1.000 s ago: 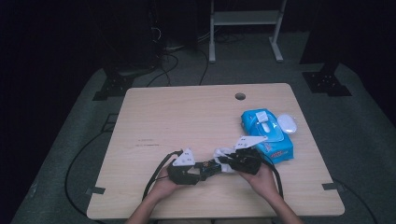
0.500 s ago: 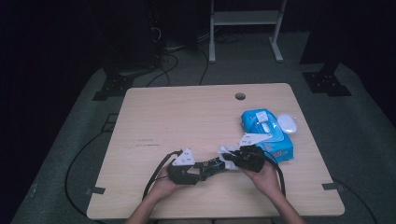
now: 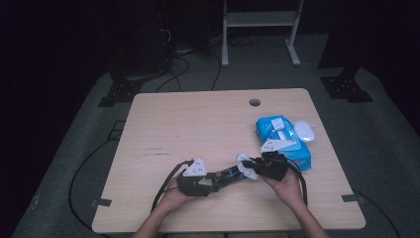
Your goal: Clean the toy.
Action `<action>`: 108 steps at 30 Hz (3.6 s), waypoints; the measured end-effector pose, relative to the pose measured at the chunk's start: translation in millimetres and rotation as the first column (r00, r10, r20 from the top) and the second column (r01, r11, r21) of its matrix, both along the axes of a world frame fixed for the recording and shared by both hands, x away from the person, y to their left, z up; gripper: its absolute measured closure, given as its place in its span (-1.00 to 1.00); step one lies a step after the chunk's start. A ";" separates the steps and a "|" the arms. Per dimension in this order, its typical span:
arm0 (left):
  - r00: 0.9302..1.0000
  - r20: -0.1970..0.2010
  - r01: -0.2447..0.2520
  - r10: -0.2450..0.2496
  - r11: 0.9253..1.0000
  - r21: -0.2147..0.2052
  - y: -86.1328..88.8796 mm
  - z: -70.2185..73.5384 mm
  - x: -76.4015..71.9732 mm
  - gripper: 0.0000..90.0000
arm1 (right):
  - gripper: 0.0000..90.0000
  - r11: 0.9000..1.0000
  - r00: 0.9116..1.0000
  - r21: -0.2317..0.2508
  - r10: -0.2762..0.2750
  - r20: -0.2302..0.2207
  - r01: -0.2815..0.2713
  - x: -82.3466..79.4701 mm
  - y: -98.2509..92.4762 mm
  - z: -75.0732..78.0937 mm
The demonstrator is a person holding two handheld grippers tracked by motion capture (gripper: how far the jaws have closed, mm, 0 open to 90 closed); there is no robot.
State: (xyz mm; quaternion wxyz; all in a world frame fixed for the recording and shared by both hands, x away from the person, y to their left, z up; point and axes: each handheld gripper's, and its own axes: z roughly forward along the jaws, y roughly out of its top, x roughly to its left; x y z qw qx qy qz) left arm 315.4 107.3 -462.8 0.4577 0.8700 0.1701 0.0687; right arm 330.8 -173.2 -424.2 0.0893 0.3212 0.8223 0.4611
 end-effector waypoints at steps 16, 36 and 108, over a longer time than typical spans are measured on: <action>1.000 -0.002 -0.004 0.004 1.000 0.001 -0.6 -1.1 1.1 0.28 | 0.88 1.000 1.000 0.027 -0.012 -0.007 0.012 2.6 -10.3 3.6; 1.000 0.016 -0.010 0.010 1.000 0.009 -2.1 0.0 0.1 0.28 | 0.88 1.000 1.000 0.004 0.013 -0.013 -0.013 2.5 -9.6 2.0; 0.998 0.054 -0.022 0.021 0.999 0.025 1.6 2.5 4.9 0.29 | 0.89 0.995 0.997 -0.050 0.082 0.015 -0.081 0.7 29.8 0.6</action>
